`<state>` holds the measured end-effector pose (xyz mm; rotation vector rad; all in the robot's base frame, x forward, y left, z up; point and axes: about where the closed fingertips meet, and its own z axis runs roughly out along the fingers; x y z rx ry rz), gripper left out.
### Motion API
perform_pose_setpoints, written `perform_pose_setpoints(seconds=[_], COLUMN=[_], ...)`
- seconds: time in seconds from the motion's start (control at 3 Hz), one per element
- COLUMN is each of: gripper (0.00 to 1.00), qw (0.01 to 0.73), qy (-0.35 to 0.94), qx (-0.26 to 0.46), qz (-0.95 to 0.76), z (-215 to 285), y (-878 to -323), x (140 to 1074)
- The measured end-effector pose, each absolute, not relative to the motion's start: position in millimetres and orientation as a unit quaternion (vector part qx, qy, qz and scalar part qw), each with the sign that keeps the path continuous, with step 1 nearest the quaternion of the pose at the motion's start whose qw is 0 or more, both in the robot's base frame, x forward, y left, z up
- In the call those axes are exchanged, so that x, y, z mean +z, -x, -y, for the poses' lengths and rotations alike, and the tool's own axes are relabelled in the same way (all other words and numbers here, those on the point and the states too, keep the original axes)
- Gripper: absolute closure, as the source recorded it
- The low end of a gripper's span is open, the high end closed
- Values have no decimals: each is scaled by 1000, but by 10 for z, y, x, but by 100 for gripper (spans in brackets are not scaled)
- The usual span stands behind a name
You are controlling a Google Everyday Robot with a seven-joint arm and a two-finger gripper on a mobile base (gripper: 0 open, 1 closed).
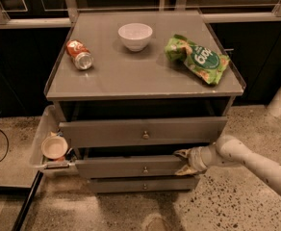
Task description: Open middle drawer
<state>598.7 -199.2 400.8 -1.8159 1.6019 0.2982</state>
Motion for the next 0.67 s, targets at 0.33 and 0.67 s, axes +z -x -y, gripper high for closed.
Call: perform_pose_setpoints(seconds=[0.33, 0.67], gripper=[65, 88], qw=[346, 346], qy=[699, 701], qx=[128, 144], qz=[-613, -607], z=[1985, 1998], y=[-5871, -5690], x=[4003, 4010])
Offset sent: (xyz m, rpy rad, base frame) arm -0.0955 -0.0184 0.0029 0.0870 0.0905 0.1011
